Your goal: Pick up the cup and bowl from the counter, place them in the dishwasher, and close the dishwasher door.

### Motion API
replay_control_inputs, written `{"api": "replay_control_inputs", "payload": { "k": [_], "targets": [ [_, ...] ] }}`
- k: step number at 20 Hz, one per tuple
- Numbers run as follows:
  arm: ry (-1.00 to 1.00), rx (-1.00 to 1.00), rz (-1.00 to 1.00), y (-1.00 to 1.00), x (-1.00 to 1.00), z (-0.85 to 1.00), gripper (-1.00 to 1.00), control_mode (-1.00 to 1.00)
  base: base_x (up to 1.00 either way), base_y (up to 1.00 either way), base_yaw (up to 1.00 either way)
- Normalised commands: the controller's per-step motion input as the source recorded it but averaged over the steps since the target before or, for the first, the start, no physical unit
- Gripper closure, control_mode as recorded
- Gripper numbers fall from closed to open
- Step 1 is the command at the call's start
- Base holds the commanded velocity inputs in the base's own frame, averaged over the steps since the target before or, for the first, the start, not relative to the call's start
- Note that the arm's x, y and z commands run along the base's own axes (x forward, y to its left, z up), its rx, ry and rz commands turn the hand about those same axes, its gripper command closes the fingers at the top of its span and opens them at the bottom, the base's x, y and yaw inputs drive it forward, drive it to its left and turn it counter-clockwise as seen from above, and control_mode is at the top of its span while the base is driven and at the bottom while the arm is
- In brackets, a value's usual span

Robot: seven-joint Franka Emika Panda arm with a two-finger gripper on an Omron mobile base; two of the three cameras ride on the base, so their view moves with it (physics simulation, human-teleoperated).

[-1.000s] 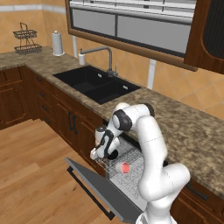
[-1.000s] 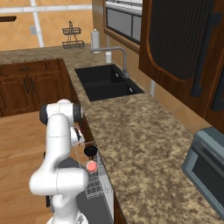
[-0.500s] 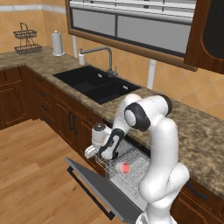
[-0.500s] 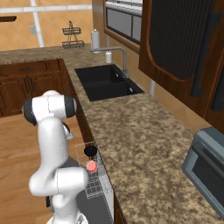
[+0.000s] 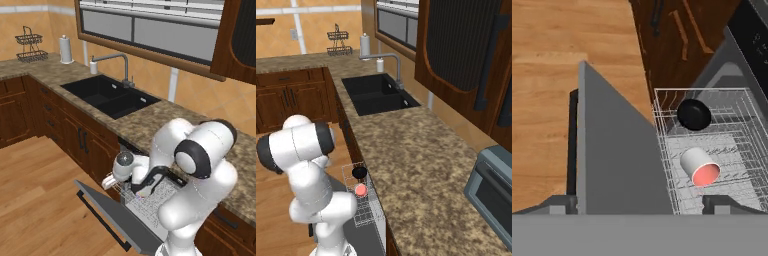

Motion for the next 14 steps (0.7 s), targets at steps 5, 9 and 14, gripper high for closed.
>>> {"api": "replay_control_inputs", "payload": {
  "k": [5,9,14],
  "targets": [
    [0.04,0.00,0.00,0.03,-0.80,1.00,-1.00,-1.00,0.00,0.00,0.00],
    [-0.10,0.00,-0.02,0.01,-0.43,1.00,-1.00,-1.00,0.00,0.00,0.00],
    [0.11,0.00,-0.02,0.00,-0.49,1.00,-1.00,-1.00,0.00,0.00,0.00]
  ]
}}
